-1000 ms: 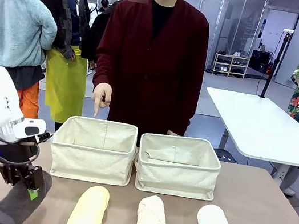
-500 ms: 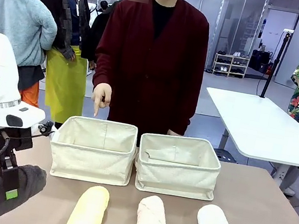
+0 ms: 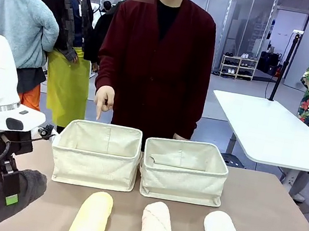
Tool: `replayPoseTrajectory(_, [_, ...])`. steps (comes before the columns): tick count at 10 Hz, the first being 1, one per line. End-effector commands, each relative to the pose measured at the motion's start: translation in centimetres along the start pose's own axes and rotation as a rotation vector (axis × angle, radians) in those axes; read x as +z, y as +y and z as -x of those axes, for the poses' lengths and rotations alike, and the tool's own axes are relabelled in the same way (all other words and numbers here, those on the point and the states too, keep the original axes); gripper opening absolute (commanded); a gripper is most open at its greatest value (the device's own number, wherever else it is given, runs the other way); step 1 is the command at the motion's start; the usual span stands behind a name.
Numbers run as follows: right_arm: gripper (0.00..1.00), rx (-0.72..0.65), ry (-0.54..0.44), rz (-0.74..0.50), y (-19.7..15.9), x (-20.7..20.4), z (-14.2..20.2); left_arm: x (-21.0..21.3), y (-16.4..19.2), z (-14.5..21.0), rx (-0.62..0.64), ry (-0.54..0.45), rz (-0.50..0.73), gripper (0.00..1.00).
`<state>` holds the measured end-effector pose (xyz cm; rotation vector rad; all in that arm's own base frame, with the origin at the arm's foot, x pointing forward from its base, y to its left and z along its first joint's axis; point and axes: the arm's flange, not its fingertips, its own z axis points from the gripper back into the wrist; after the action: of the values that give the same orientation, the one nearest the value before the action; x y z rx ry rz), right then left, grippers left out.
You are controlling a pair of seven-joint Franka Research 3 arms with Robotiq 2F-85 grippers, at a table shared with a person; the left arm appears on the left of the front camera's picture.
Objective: Divide the towels into two baskets.
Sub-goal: Pick up one hotel-folded towel and place it in the Fabric basket indicated by the person.
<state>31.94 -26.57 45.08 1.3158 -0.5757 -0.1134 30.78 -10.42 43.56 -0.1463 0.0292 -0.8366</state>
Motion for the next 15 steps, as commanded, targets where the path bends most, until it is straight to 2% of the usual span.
replayPoseTrajectory(1, [1.0, 0.004, 0.002, -0.004, 0.4, 0.2, 0.1, 1.3, -0.3, -0.4, -0.098, -0.033, -0.098, 0.44])
replayPoseTrajectory(2, [1.0, 0.004, 0.002, -0.004, 0.4, 0.2, 0.1, 3.4, -0.9, -3.0, -0.244, -0.016, -0.202, 0.44])
replayPoseTrajectory(3, [1.0, 0.004, 0.002, -0.004, 0.4, 0.2, 0.1, 5.5, -0.7, -6.0, -0.31, -0.011, -0.292, 0.44])
replayPoseTrajectory(4, [1.0, 0.004, 0.002, -0.004, 0.4, 0.2, 0.1, 7.4, -0.5, -8.5, -0.381, 0.007, -0.33, 0.44])
replayPoseTrajectory(5, [1.0, 0.004, 0.002, -0.004, 0.4, 0.2, 0.1, 8.9, -0.5, -10.7, -0.48, 0.04, -0.295, 0.44])
replayPoseTrajectory(6, [1.0, 0.004, 0.002, -0.004, 0.4, 0.2, 0.1, 10.0, -0.1, -13.8, -0.509, 0.056, -0.319, 0.44])
replayPoseTrajectory(8, [1.0, 0.004, 0.002, -0.004, 0.4, 0.2, 0.1, 10.6, 0.9, -19.5, -0.677, 0.05, -0.362, 0.44])
replayPoseTrajectory(9, [1.0, 0.004, 0.002, -0.004, 0.4, 0.2, 0.1, 10.4, 2.0, -21.6, -0.776, 0.081, -0.291, 0.44])
replayPoseTrajectory(11, [1.0, 0.004, 0.002, -0.004, 0.4, 0.2, 0.1, 9.2, 4.6, -25.3, -0.877, 0.157, -0.388, 0.44])
replayPoseTrajectory(13, [1.0, 0.004, 0.002, -0.004, 0.4, 0.2, 0.1, 7.5, 7.2, -28.1, -0.95, 0.205, -0.389, 0.44])
replayPoseTrajectory(15, [1.0, 0.004, 0.002, -0.004, 0.4, 0.2, 0.1, 5.6, 9.5, -30.0, -0.978, 0.173, -0.284, 0.44])
